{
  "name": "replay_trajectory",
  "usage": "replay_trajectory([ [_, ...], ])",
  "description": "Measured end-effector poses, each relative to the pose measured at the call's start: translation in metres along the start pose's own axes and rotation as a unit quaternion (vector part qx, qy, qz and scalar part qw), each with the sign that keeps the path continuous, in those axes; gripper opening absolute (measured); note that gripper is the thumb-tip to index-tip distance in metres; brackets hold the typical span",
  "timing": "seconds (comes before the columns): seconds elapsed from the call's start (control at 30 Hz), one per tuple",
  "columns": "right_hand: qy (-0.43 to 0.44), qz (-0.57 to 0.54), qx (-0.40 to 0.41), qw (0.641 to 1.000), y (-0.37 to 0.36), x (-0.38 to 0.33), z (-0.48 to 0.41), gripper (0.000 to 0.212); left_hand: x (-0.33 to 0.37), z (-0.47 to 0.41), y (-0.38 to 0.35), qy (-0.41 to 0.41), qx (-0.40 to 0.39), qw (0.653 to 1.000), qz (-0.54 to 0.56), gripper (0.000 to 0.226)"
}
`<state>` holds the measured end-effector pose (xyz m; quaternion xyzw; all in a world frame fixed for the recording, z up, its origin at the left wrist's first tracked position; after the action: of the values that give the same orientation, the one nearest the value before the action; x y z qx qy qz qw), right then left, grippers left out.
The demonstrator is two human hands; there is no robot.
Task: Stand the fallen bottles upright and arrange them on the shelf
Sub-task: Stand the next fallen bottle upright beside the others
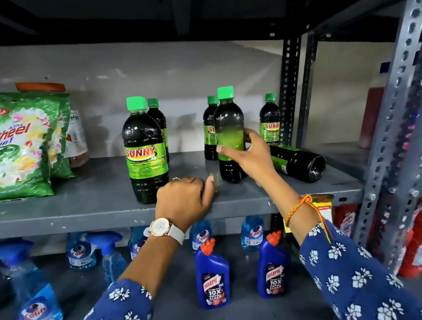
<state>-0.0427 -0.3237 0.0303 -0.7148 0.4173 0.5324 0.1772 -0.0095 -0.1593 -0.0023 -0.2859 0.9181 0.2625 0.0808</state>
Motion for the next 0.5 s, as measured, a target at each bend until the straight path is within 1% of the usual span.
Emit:
replay_trajectory([
  [0.07, -0.02, -0.008, -0.017, 1.0, 0.0, 0.012, -0.001, 0.036, 0.0, 0.001, 0.0, 0.0, 0.003, 1.0, 0.002, 0.053],
  [0.13, -0.04, -0.023, -0.018, 0.999, 0.0, 0.021, -0.006, 0.035, 0.0, 0.001, 0.0, 0.003, 0.009, 1.0, 0.003, 0.054],
  [0.23, -0.037, -0.023, -0.029, 0.999, -0.004, 0.026, -0.008, 0.038, 0.0, 0.001, 0.001, 0.0, 0.012, 1.0, 0.005, 0.054],
  [0.3, -0.045, -0.022, -0.036, 0.998, -0.008, 0.03, -0.006, 0.052, -0.001, 0.001, 0.001, 0.002, 0.012, 1.0, 0.004, 0.054],
  [0.4, -0.052, 0.022, -0.032, 0.998, -0.011, 0.034, -0.005, 0.088, -0.002, 0.001, 0.002, 0.011, 0.015, 1.0, 0.003, 0.055],
  [0.43, -0.053, 0.039, -0.024, 0.998, -0.009, 0.034, -0.005, 0.092, -0.002, 0.001, 0.002, 0.011, 0.017, 1.0, 0.005, 0.055],
  [0.5, -0.061, 0.046, -0.012, 0.997, -0.005, 0.035, -0.005, 0.083, -0.002, 0.002, 0.003, 0.01, 0.02, 1.0, 0.009, 0.055],
])
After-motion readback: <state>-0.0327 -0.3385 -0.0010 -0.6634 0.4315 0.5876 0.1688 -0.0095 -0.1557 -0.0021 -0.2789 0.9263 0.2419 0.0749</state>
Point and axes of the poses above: each hand's wrist, its own z-axis away from the middle knuckle, its own y-axis out of the back of the hand, x = y × z, the point moved 9 cm from there along -z, towards the middle knuckle, and after that the axes turned 14 degrees about -y, right-handed, at the moved point
